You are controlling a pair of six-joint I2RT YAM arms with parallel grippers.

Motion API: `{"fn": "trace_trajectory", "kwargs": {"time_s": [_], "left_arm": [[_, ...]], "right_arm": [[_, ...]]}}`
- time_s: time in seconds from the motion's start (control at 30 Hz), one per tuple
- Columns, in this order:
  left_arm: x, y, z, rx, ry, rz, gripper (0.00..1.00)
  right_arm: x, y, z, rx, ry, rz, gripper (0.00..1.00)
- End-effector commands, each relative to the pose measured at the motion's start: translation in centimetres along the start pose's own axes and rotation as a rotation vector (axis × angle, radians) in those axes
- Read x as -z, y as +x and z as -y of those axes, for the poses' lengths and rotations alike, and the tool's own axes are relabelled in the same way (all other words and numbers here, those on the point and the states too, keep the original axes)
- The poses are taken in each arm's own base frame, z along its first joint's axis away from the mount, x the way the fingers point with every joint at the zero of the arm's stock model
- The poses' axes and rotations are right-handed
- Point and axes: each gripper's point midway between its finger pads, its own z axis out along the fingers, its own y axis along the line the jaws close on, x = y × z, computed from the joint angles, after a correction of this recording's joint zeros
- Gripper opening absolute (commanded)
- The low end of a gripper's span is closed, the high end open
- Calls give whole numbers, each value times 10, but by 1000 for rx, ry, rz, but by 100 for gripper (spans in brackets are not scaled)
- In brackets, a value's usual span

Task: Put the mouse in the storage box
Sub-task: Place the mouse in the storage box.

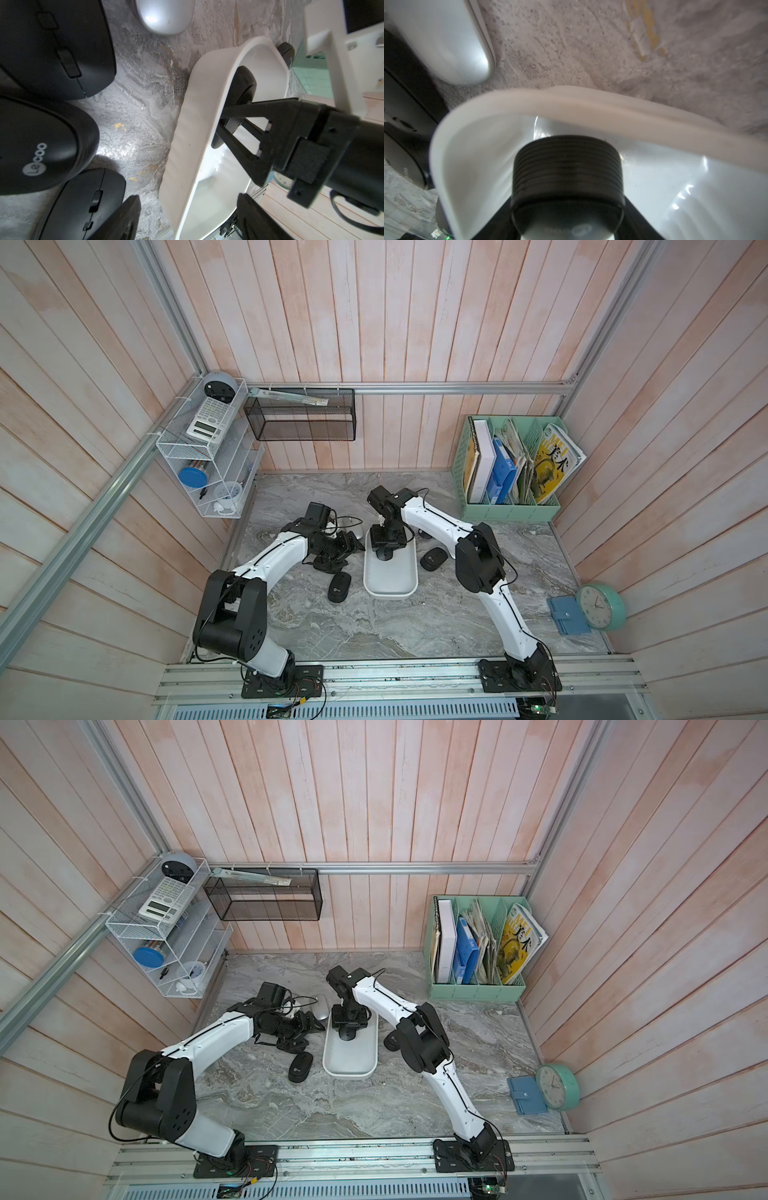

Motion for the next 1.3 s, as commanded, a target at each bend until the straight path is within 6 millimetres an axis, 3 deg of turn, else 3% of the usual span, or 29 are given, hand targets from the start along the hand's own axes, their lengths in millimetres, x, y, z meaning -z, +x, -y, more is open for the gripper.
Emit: {"fn": "trace_trajectory", "kwargs": {"time_s": [0.0,0.57,1.27], "left_arm": [[1,0,1,-7,17,10,79],[-5,6,0,19,56,-3,79],[-6,13,-2,42,75,-22,78]], "right_arm": [[-9,-4,-6,-21,-15,-4,58],[-35,-3,-4,-128,-20,-18,64],[-30,-2,-3,-133,-26,-1,71]]}}
